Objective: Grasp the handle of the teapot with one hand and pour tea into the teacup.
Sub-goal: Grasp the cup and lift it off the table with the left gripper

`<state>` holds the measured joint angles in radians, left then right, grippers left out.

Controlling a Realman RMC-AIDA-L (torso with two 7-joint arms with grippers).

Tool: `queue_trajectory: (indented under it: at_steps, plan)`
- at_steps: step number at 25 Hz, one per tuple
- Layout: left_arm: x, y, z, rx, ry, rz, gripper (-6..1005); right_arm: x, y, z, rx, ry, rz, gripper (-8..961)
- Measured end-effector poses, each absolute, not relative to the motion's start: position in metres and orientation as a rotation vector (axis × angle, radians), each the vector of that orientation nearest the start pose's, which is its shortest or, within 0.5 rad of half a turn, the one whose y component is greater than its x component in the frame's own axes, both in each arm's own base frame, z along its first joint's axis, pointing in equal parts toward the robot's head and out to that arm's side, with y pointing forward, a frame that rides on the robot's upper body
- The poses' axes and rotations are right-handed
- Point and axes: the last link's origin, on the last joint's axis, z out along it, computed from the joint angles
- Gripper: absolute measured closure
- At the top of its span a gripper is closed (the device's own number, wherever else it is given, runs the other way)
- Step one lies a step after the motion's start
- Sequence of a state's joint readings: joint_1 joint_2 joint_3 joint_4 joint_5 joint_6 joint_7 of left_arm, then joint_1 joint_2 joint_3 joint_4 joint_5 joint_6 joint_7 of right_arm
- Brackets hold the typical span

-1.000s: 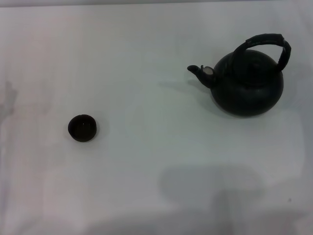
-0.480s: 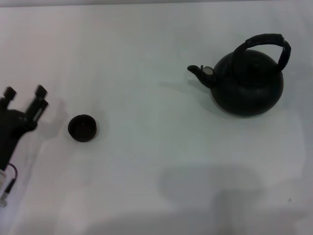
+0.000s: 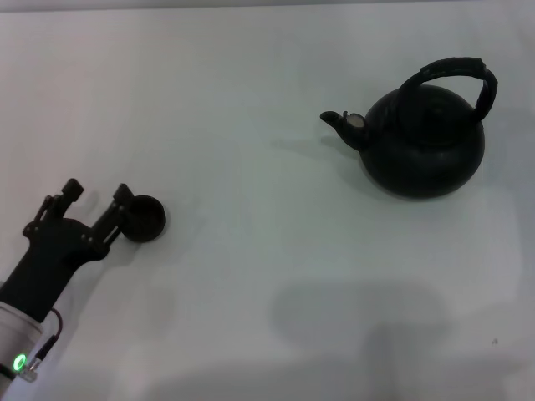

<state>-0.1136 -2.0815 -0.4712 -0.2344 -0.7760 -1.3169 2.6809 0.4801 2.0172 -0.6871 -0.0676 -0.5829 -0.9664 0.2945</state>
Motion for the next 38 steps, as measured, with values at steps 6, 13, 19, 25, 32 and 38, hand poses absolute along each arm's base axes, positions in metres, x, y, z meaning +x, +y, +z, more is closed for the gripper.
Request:
queue_trajectory:
  at_steps: [6, 13, 19, 25, 32, 38]
  plan:
    - [-0.344, 0.196, -0.077, -1.892, -0.853, -0.854, 135, 0.394, 0.347, 0.054, -1.4, 0.711, 0.511, 86]
    - [-0.345, 0.198, -0.079, -1.927, -0.836, -0.827, 135, 0.393, 0.348, 0.054, -1.4, 0.709, 0.512, 86]
    - [-0.344, 0.202, -0.083, -1.967, -0.834, -0.8, 135, 0.394, 0.347, 0.054, -1.4, 0.71, 0.511, 86]
    - [-0.342, 0.206, -0.086, -1.998, -0.824, -0.792, 136, 0.394, 0.347, 0.054, -1.4, 0.711, 0.511, 86]
    - [-0.343, 0.206, -0.087, -1.999, -0.83, -0.779, 136, 0.394, 0.347, 0.054, -1.399, 0.712, 0.511, 86]
    - [-0.345, 0.208, -0.089, -2.006, -0.84, -0.755, 136, 0.394, 0.346, 0.053, -1.398, 0.716, 0.511, 86]
